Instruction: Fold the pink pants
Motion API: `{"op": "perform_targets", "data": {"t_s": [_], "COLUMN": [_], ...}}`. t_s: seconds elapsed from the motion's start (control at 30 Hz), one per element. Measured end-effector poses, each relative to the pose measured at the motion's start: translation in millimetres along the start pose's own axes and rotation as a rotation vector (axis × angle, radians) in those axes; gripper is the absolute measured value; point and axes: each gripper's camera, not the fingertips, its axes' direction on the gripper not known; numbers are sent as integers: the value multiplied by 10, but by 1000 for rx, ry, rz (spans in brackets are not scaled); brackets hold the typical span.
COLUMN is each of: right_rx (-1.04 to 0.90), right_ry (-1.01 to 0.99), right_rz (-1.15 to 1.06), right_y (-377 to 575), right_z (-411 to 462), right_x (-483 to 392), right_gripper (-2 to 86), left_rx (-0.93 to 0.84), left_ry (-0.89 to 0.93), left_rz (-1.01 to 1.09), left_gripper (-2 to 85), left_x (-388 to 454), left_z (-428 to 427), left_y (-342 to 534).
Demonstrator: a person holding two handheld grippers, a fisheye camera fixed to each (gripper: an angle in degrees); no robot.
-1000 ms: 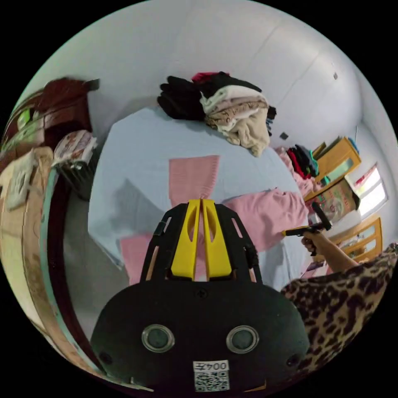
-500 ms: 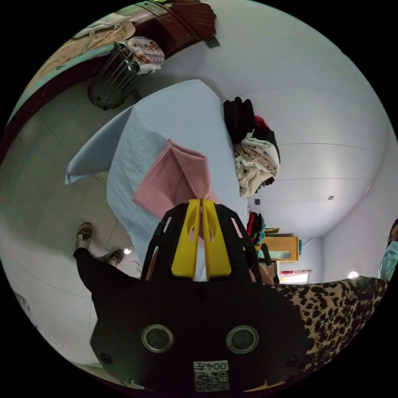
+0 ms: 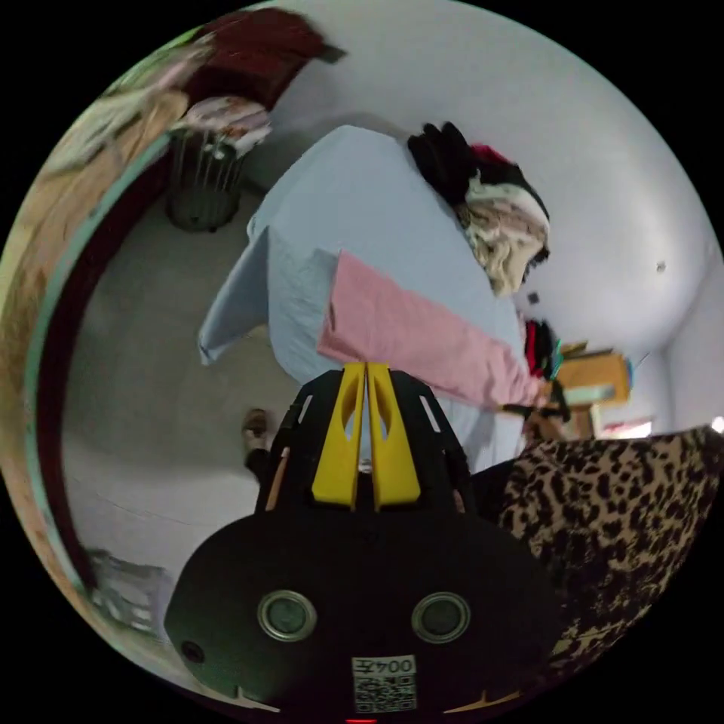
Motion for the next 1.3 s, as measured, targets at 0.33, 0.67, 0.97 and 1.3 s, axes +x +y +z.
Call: {"op": "perform_targets", "data": {"t_s": [0.33,0.67,0.97,1.3], "right_rx": [393,639,620,525], "right_ry": [-427,-1143,-1152,-923], "right_rz": [212,751,768,665], "right_y": [1387,2555,2855,3045], "right_z": [43,638,619,295], "right_x": [1241,2564,2915,3079], "right_gripper": [56,57,59,5], "left_rx": [-311,-387,-374,-375], "left_ry": [-100,-194,-206,-217], "left_rz": [492,593,560,569], "left_gripper": [2,3,3,2], "left_x": [1620,2183,2549,2948], "left_z": [1659,2168,2436,2700], "left_y": [-613,-722,-890,-1112]}}
